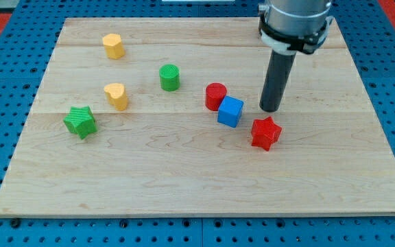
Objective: Place the blue cube to the bottom of the red circle
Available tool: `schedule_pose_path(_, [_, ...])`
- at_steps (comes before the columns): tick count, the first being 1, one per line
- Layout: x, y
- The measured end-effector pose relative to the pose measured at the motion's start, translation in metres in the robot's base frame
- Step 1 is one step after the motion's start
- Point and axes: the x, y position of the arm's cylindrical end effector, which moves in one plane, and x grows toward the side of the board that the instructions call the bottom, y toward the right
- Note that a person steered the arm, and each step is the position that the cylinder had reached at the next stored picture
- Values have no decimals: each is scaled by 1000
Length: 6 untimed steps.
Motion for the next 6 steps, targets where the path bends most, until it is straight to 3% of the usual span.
schedule_pose_path(1, [0, -36])
schedule_pose_path(2, [27, -43])
schedule_pose_path(4, [26, -53])
schedule_pose_path(6, [6, -13])
